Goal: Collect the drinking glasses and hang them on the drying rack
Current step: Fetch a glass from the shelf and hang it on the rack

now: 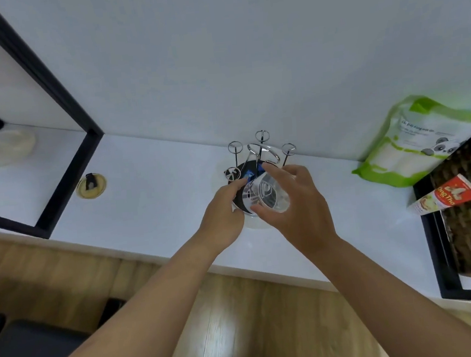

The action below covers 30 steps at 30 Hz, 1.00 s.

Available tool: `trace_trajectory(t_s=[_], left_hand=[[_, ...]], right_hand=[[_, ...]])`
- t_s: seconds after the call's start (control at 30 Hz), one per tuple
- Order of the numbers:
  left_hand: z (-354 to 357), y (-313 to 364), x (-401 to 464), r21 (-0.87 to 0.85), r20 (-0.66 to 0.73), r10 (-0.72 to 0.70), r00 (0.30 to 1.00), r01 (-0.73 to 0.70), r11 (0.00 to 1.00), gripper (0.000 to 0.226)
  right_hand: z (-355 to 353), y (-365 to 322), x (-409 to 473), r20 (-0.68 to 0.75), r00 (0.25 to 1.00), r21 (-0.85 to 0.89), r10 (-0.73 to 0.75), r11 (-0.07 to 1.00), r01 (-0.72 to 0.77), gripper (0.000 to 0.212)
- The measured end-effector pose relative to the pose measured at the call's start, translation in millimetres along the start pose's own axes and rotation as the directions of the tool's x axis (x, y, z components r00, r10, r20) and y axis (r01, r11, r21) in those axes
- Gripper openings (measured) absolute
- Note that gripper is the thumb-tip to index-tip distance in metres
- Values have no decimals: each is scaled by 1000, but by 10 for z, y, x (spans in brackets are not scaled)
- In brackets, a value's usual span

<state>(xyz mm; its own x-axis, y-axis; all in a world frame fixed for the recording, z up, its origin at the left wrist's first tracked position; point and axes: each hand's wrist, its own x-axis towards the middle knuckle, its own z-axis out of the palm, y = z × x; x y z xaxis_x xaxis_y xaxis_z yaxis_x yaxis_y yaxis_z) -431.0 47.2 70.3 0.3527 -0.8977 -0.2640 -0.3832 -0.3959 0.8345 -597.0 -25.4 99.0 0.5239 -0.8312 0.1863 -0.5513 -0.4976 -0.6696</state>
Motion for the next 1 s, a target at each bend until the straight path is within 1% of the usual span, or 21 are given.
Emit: trace_trajectory(t_s=[0.13, 0.3, 0.4, 0.53, 0.63, 0.73, 0.87, 1.0], left_hand=[[39, -6, 65, -28, 10, 2, 1000, -2, 1000, 72], [67, -50, 129, -30, 16, 1, 1000, 0, 1000, 76], [85, -85, 181, -19, 32, -15, 999, 16, 1000, 71], [133, -101, 254, -19, 45, -11, 999, 11, 1000, 58], [178, -130, 300, -29, 49, -22, 999, 23, 999, 59], [213, -179, 334, -33, 58, -40, 998, 42, 999, 64], [239, -281, 352, -32, 82, -57, 995, 60, 998, 63], [271, -358, 370, 23, 95, -80, 992, 78, 997, 59]], right_hand=[[61, 31, 68, -3, 1000, -14, 4, 1000, -4, 76], [146, 54, 180, 25, 1000, -88, -4, 996, 6, 73], [194, 97, 222, 46, 999, -134, -3, 991, 9, 73], [257, 152, 251, 51, 997, -187, -55, 980, 63, 78], [304, 205, 287, 61, 994, -245, -90, 964, 102, 83], [347, 249, 313, 93, 992, -263, -81, 959, 103, 89], [398, 274, 328, 94, 993, -271, -64, 959, 88, 89], [426, 313, 311, 99, 993, -299, -61, 950, 88, 95]])
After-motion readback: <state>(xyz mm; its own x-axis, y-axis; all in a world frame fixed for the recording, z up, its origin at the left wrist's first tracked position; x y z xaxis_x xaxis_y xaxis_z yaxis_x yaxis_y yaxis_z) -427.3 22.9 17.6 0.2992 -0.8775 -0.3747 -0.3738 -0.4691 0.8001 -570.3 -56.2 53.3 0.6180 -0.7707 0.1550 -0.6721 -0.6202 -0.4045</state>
